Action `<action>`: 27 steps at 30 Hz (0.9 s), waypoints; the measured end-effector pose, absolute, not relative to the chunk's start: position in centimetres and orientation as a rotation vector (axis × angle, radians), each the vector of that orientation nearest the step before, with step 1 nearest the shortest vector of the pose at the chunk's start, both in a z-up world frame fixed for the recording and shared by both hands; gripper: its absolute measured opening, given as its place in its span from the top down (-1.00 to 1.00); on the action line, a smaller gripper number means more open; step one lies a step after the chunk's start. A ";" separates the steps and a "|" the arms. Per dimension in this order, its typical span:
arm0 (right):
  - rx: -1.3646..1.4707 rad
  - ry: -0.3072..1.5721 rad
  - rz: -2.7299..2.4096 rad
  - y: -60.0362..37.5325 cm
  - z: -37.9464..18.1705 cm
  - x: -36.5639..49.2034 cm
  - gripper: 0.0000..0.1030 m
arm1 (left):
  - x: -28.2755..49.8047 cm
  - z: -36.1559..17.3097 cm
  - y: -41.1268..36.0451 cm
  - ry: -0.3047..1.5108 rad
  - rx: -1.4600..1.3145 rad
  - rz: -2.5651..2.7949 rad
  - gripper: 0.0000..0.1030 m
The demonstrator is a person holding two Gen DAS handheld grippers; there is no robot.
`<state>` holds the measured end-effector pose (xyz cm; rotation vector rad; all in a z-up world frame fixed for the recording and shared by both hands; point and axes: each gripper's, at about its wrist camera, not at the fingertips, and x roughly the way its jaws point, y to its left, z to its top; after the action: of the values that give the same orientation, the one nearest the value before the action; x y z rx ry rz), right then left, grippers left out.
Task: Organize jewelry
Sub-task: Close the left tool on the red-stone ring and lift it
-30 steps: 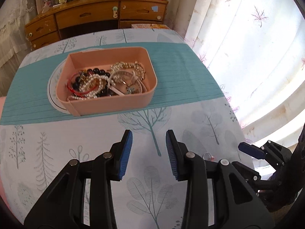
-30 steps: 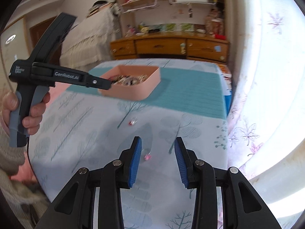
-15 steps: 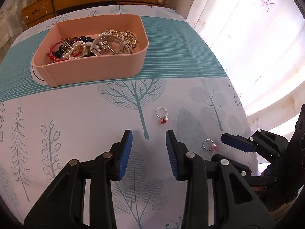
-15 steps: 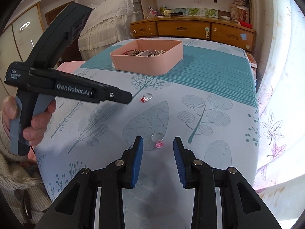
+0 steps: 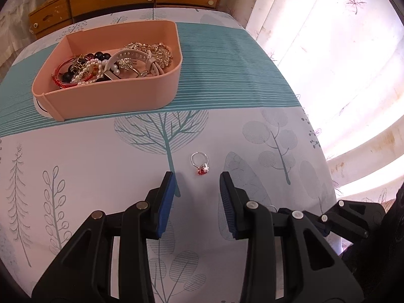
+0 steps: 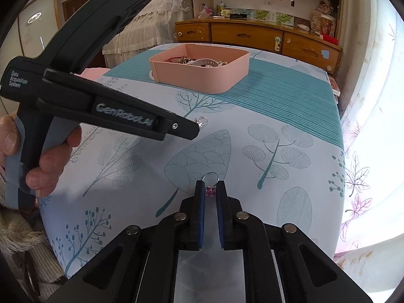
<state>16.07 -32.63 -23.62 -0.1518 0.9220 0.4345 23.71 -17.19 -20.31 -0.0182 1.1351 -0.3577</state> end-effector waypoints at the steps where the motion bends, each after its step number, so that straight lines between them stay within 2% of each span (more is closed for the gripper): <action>1: -0.147 0.918 0.433 -32.6 -23.6 16.0 0.83 | 23.8 -20.3 -17.4 1.131 -0.013 -0.343 0.36; 6: -0.126 0.906 0.427 -32.8 -23.5 15.7 0.83 | 24.2 -20.3 -18.8 1.127 0.048 -0.286 0.37; 9: -0.113 0.909 0.426 -33.1 -23.5 15.5 0.83 | 23.9 -20.4 -19.9 1.120 0.140 -0.259 0.45; 10: -0.111 0.908 0.424 -33.1 -23.4 15.5 0.83 | 23.9 -20.4 -20.2 1.121 0.144 -0.274 0.59; 14: -0.089 0.900 0.414 -33.6 -23.3 15.5 0.83 | 24.1 -20.3 -20.8 1.138 0.152 -0.281 0.89; 27: -0.020 0.915 0.416 -33.3 -23.9 14.0 0.83 | 22.7 -19.2 -17.5 1.123 0.033 -0.316 0.89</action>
<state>14.04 -33.35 -23.88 -0.0198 0.9147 0.4163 22.66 -17.51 -19.22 0.0326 1.1226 -0.3161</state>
